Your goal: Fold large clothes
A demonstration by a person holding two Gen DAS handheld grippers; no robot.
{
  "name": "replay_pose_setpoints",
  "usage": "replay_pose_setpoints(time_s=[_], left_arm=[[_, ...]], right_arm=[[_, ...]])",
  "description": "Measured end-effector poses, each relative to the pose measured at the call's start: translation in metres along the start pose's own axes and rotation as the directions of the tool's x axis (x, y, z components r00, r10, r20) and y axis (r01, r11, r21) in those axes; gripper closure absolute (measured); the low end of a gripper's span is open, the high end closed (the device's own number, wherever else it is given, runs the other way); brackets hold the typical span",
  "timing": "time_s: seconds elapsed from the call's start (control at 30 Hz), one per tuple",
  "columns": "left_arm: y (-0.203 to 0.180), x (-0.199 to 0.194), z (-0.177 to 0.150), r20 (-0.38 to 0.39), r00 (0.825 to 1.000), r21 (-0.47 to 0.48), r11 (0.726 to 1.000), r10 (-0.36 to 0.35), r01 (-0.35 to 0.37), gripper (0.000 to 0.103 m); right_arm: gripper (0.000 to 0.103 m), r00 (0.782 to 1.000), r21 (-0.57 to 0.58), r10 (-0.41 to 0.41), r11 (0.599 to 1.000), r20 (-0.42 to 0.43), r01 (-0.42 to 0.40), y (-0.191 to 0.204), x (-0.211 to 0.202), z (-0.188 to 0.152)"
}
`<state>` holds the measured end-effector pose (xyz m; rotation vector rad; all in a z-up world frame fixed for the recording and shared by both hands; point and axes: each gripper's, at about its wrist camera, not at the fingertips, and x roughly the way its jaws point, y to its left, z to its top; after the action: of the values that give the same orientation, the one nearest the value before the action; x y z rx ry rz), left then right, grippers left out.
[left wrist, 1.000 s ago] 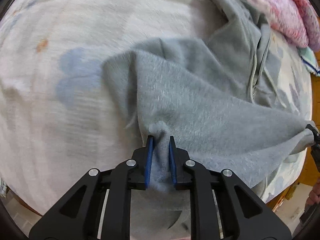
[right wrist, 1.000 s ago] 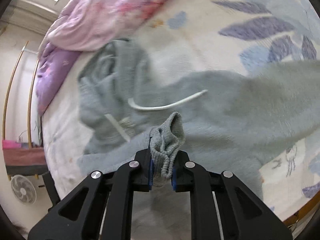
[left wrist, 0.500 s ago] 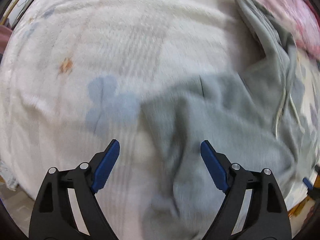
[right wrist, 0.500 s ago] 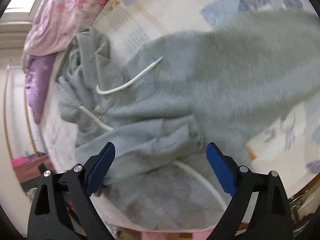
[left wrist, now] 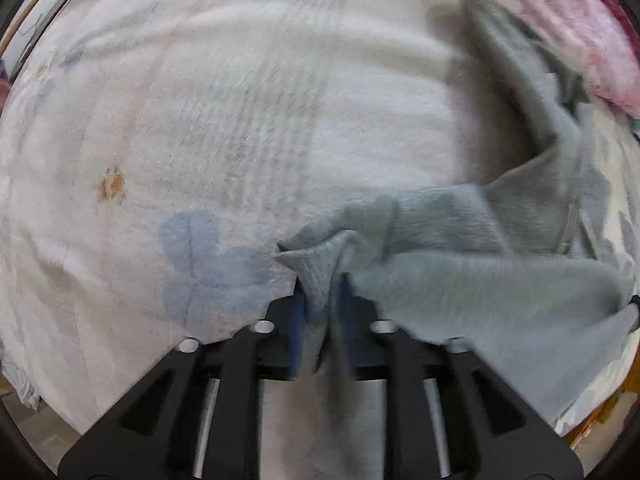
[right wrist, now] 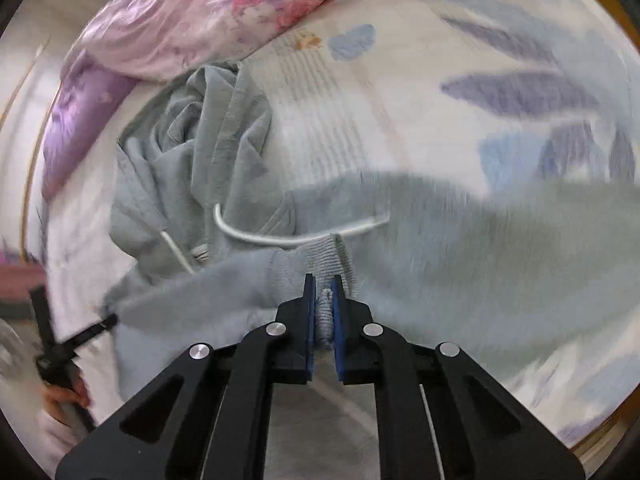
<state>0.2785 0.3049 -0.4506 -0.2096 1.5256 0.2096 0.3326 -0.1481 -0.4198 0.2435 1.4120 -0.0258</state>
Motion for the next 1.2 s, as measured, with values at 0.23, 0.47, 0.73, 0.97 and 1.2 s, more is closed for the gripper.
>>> replay_pose_setpoints(time_s=[0.23, 0.47, 0.73, 0.97, 1.2], left_arm=[[0.01, -0.023, -0.052, -0.141, 0.99, -0.019, 1.0, 0.008, -0.01, 0.026], [0.04, 0.024, -0.095, -0.344, 0.866, -0.485, 0.858, -0.363, 0.168, 0.029], [0.085, 0.018, -0.09, -0.322, 0.919, -0.371, 0.923, -0.229, 0.1, 0.097], [0.125, -0.003, -0.076, -0.278, 0.96, -0.105, 0.995, -0.032, 0.003, 0.101], [0.116, -0.011, -0.077, -0.243, 0.963, 0.192, 0.979, 0.117, -0.071, 0.08]], right_arm=[[0.027, 0.976, 0.288, 0.161, 0.951, -0.145, -0.114, -0.036, 0.015, -0.029], [0.019, 0.96, 0.564, 0.252, 0.813, -0.12, -0.143, -0.051, 0.053, -0.016], [0.092, 0.974, 0.504, 0.184, 0.859, -0.133, -0.094, -0.037, 0.034, -0.027], [0.092, 0.964, 0.402, 0.106, 0.916, -0.244, 0.001, -0.037, 0.034, -0.08], [0.023, 0.984, 0.419, 0.05, 0.907, -0.171, 0.027, -0.041, 0.009, -0.086]])
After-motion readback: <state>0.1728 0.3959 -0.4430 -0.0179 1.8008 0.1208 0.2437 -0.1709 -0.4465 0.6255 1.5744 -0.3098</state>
